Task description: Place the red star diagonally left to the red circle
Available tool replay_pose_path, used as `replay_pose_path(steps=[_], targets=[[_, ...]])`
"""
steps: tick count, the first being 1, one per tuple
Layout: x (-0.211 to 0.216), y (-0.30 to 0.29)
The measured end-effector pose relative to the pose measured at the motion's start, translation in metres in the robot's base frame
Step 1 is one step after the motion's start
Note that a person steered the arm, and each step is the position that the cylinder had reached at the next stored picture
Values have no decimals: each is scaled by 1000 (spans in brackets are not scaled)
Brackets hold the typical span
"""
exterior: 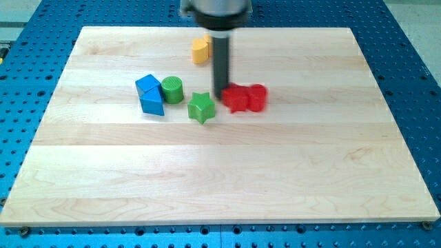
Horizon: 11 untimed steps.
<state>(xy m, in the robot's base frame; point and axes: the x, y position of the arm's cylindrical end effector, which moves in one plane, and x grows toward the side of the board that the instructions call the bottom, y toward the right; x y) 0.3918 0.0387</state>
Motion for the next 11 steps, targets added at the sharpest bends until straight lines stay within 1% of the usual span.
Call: replay_pose_path(steps=[1,3,4,5,6,7,8,9,10,11], targets=[[8,5],[15,73],[42,63],[96,-33],[106,-43],[105,12],[131,-9],[152,-74],[159,-75],[157,27]])
